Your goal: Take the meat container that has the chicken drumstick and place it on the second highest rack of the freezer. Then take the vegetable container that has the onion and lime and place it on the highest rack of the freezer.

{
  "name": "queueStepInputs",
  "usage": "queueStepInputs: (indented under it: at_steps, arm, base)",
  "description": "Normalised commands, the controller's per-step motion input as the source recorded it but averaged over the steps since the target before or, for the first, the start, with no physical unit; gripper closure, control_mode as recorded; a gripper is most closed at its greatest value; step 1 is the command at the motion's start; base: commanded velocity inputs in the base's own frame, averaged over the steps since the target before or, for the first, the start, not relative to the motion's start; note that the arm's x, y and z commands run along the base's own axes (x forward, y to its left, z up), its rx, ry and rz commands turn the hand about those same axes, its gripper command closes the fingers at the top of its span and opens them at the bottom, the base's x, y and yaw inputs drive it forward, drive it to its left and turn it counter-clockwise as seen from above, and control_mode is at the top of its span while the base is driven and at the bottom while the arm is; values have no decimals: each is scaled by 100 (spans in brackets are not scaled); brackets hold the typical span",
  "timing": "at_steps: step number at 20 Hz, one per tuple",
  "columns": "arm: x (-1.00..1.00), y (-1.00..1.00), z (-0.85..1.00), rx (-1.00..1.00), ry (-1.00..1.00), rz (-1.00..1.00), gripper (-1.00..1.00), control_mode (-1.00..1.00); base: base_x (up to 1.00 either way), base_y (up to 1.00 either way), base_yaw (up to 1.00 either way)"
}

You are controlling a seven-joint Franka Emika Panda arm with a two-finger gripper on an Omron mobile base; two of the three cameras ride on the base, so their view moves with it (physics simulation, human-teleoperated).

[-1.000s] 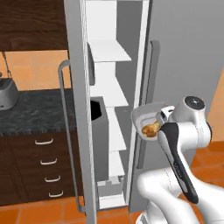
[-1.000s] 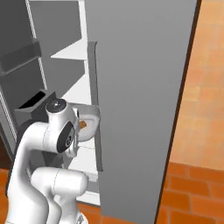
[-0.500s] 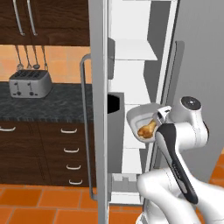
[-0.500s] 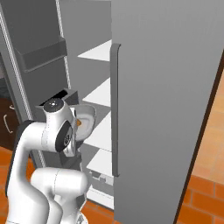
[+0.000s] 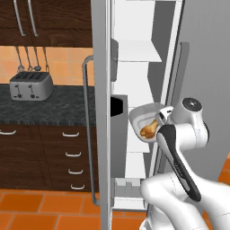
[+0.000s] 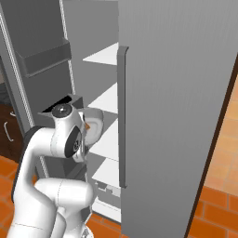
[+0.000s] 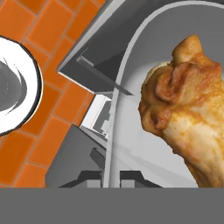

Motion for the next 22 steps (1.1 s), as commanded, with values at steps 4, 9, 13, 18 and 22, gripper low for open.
queueStepInputs:
  at_steps: [4, 9, 13, 18, 22]
  arm:
    - [34, -17, 0, 3, -2, 0, 100, -100]
    - [29, -5, 0, 0, -1, 0, 100, -100]
    - [31, -2, 5, 0, -4, 0, 100, -100]
    - [26, -5, 15, 1, -7, 0, 100, -100]
    - [32, 0, 17, 0, -2, 0, 100, -100]
  base:
    - [0, 0, 0]
    - [0, 0, 0]
    - [0, 0, 0]
    - [0, 0, 0]
    - [0, 0, 0]
